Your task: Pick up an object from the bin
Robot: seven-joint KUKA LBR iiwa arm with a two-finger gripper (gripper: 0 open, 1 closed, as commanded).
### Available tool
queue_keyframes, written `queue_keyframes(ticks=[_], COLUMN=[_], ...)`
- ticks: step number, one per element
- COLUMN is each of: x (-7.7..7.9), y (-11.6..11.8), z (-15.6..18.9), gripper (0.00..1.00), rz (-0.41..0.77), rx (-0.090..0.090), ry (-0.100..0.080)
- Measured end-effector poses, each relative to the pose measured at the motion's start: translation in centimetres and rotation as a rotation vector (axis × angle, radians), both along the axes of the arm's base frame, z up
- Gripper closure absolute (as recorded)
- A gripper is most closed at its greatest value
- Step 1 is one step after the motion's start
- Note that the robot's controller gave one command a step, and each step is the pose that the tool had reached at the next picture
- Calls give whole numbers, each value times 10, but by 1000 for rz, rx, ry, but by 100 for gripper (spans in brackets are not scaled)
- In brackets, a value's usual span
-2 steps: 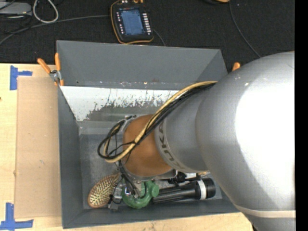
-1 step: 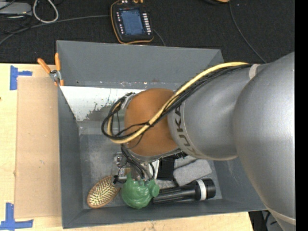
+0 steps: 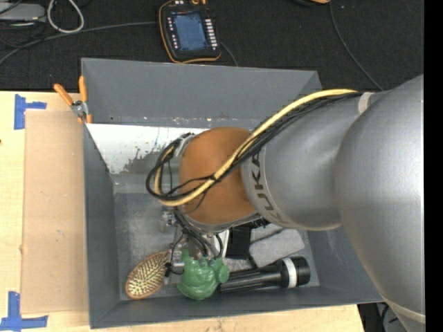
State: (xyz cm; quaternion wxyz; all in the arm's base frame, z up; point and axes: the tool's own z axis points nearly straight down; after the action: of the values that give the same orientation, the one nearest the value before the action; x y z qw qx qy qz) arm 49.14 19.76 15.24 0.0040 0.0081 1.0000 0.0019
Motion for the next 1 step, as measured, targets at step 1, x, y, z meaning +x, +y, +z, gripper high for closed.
queue_keyframes(ticks=[1], x=[0], y=[0], z=[0], gripper=[100], rz=[-1], rx=[0], ry=[0])
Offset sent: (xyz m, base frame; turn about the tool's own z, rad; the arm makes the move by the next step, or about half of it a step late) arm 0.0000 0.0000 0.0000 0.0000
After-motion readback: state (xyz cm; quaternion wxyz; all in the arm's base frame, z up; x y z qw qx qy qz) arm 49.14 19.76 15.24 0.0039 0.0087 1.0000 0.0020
